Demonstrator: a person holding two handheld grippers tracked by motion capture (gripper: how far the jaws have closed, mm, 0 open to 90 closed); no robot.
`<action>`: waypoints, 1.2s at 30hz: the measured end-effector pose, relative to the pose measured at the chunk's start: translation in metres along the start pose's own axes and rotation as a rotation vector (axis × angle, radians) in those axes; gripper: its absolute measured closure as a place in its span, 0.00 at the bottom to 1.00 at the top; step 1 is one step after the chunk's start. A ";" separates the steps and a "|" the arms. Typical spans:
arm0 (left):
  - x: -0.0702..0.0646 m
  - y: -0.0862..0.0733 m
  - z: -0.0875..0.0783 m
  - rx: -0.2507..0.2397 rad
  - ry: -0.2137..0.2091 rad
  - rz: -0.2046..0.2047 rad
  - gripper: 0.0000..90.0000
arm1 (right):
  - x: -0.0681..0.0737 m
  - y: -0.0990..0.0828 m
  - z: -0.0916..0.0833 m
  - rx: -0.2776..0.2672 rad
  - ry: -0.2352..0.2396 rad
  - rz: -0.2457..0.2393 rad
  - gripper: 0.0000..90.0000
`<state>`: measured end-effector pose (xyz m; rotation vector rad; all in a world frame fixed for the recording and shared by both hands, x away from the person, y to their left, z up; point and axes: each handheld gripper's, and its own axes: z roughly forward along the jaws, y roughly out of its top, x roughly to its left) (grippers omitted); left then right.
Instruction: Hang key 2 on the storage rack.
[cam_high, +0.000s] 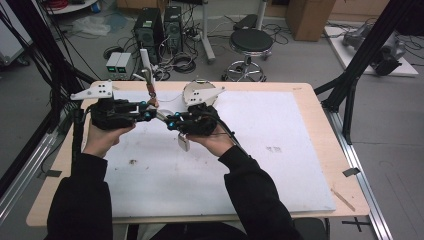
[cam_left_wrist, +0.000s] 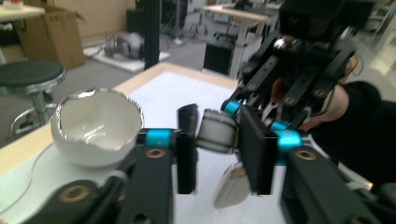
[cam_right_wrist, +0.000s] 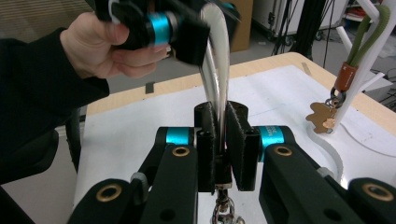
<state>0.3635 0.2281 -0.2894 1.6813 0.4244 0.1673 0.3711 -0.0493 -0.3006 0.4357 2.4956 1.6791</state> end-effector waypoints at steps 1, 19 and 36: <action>0.000 0.000 0.000 -0.011 -0.007 0.001 0.86 | -0.001 0.000 0.000 -0.002 0.001 0.000 0.91; 0.001 0.008 -0.005 0.059 0.132 0.030 0.91 | -0.011 -0.004 -0.007 0.046 -0.025 0.060 0.24; 0.017 0.011 -0.032 0.072 0.333 -0.004 0.91 | -0.018 -0.034 -0.053 0.100 -0.220 -0.025 0.01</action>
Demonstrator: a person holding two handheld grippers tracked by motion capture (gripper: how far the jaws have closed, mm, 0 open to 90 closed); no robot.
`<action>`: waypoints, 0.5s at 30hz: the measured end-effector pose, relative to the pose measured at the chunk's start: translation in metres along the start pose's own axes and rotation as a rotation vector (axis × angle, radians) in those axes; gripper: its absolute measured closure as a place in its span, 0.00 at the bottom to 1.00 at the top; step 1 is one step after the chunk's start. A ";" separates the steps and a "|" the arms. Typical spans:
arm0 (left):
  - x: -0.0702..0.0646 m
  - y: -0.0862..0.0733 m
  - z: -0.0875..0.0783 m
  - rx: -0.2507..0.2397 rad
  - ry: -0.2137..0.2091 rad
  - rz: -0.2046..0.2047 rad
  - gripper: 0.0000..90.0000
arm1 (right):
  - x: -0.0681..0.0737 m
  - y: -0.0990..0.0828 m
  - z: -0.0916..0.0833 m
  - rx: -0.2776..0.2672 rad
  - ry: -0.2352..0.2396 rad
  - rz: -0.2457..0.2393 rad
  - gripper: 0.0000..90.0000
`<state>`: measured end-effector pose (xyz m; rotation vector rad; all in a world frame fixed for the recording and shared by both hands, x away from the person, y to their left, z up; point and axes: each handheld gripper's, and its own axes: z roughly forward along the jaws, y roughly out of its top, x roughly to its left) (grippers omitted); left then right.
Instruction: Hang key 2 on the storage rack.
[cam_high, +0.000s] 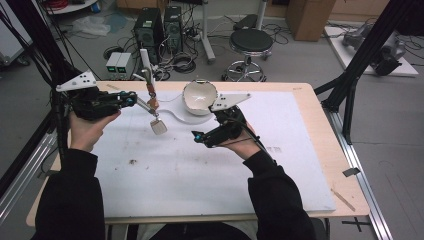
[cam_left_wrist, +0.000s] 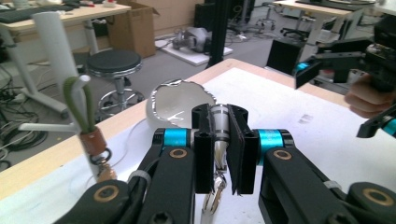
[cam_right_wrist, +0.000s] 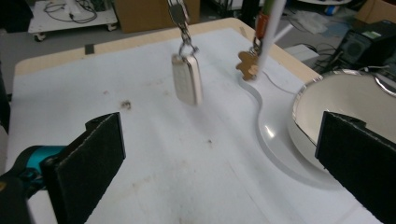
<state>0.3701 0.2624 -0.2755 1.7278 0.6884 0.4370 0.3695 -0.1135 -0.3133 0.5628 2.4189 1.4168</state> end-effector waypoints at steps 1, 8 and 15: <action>0.001 0.000 -0.001 -0.001 0.004 0.000 0.91 | -0.002 -0.003 -0.003 0.005 0.000 0.001 0.01; 0.011 0.008 -0.010 0.002 0.001 0.024 0.90 | -0.015 -0.030 -0.019 0.026 -0.023 0.032 0.01; 0.022 0.019 -0.019 -0.001 0.042 0.025 0.91 | -0.034 -0.063 -0.031 0.043 -0.082 0.088 0.01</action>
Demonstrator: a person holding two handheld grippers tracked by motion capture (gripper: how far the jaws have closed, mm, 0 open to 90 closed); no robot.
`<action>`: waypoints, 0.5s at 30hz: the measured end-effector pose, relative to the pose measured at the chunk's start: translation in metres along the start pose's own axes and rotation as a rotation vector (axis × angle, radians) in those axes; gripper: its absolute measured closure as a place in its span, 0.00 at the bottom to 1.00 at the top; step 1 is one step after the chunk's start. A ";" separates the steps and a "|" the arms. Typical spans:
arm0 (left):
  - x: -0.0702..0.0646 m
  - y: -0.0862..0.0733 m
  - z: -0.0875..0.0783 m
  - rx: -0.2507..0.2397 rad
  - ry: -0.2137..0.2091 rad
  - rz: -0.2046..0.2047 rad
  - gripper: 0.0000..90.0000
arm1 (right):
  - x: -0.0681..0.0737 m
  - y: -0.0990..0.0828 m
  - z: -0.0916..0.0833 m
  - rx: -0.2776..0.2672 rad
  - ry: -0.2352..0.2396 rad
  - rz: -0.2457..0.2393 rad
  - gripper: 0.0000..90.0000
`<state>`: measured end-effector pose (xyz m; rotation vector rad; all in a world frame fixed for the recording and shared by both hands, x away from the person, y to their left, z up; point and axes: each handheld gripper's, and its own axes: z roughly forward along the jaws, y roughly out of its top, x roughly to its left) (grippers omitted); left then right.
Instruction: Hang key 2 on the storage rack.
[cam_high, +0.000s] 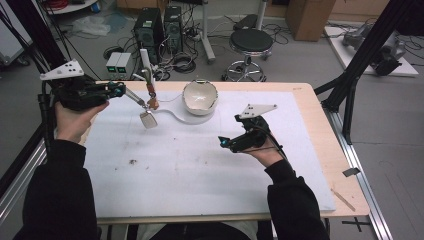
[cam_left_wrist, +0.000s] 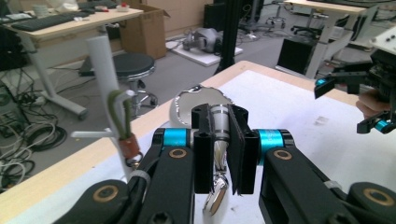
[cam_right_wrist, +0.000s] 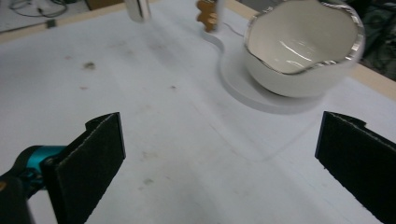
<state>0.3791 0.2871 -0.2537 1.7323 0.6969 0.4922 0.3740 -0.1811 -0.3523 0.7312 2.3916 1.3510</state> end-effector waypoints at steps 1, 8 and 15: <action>0.001 0.001 -0.001 -0.003 0.007 -0.001 0.91 | -0.002 -0.004 -0.002 -0.001 -0.022 -0.002 0.01; 0.012 0.006 -0.006 0.012 0.052 -0.020 0.91 | -0.013 -0.032 -0.015 0.018 -0.060 0.014 0.01; 0.023 0.010 -0.009 0.016 0.084 -0.045 0.91 | -0.018 -0.063 -0.031 0.025 -0.112 0.034 0.01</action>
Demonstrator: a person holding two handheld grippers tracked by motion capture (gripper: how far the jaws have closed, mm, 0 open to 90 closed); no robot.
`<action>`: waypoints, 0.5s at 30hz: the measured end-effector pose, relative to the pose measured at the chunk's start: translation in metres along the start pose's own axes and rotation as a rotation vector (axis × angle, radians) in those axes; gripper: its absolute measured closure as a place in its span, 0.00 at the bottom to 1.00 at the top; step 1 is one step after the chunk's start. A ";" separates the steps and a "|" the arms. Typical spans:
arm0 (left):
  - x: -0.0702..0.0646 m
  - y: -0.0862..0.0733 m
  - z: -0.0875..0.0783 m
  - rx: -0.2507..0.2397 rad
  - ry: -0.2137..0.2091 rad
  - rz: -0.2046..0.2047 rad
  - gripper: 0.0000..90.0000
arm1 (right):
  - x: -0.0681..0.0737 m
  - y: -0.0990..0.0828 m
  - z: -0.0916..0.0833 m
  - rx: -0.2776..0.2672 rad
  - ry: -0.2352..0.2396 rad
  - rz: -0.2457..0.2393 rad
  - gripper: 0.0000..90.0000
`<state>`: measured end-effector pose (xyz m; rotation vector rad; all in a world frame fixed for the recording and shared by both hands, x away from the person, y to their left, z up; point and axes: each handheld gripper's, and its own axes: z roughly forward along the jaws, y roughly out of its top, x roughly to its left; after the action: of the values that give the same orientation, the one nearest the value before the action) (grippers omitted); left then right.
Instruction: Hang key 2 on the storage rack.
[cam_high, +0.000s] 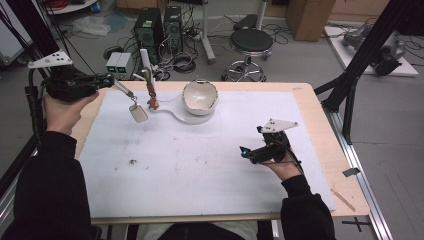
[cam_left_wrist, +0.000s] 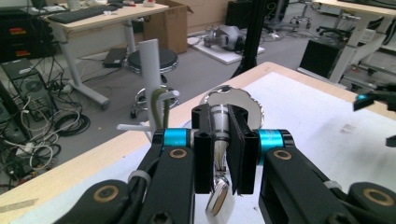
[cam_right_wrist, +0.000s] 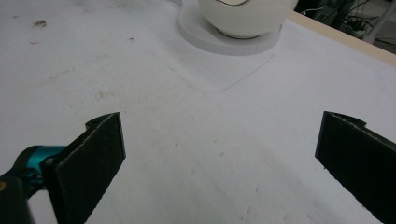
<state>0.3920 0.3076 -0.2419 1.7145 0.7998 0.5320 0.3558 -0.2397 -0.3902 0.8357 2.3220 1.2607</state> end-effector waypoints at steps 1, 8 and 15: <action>0.002 0.000 0.000 0.003 0.002 -0.003 0.91 | -0.001 -0.004 -0.002 -0.006 -0.005 0.002 0.01; 0.022 0.003 0.001 0.018 0.048 -0.023 0.91 | -0.002 -0.026 -0.007 0.017 -0.036 0.007 0.01; 0.040 0.014 0.001 0.051 0.103 -0.027 0.91 | -0.001 -0.031 -0.011 0.007 -0.060 0.008 0.01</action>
<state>0.4231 0.3346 -0.2306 1.7311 0.9155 0.5899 0.3398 -0.2605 -0.4102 0.8734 2.2794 1.2145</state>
